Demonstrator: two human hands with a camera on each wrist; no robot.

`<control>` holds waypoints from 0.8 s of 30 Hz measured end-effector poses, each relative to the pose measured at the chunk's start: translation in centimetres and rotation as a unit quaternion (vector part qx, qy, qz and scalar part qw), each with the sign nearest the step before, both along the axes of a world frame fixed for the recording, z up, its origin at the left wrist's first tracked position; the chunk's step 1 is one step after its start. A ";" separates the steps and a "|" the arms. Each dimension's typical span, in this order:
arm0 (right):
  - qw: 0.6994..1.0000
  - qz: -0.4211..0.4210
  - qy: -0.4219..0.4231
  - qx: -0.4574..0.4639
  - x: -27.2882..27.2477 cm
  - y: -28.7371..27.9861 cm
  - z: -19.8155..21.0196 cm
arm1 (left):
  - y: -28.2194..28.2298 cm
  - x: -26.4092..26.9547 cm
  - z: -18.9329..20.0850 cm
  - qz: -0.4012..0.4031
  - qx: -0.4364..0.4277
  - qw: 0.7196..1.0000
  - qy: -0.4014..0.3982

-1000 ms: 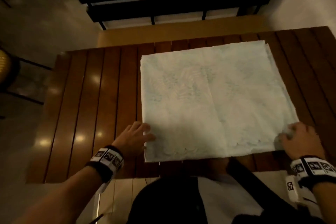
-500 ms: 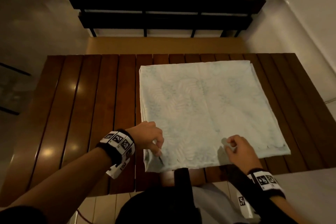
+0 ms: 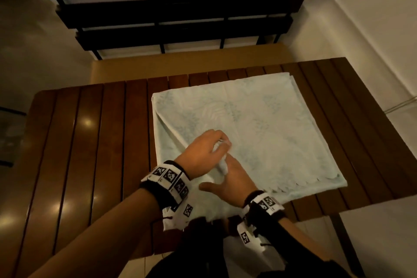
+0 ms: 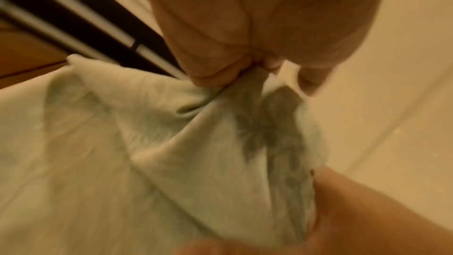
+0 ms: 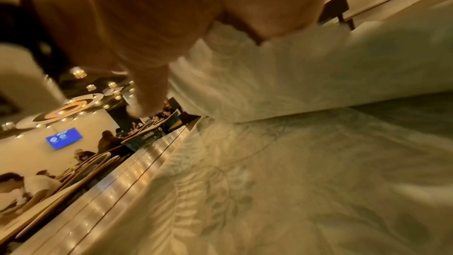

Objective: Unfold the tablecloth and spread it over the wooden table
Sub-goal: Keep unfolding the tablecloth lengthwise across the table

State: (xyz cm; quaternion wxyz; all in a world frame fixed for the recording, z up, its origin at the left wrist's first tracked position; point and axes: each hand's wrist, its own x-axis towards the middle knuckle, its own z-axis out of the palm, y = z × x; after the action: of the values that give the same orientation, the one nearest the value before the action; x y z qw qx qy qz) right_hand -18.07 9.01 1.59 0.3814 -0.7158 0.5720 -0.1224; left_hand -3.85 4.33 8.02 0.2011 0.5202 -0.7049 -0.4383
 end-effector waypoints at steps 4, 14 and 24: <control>0.991 -0.030 0.069 -0.110 -2.4 -1.9 -1.6 | -2.3 -2.3 3.5 -0.165 -0.036 0.953 -0.252; 0.968 -0.171 0.180 -0.023 -20.8 -9.3 -4.4 | -6.3 -3.1 3.5 -0.163 -0.173 0.828 -0.507; 0.973 -0.125 -0.190 0.027 -24.3 -18.1 0.1 | -7.0 -4.7 -0.9 0.152 -0.008 0.978 -0.146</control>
State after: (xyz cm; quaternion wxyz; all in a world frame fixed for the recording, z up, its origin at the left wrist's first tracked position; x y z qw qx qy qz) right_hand -42.39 -9.11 1.73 0.4836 -0.5916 0.5774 -0.2877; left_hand -8.58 -2.69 7.12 0.1650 0.6780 -0.6428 -0.3162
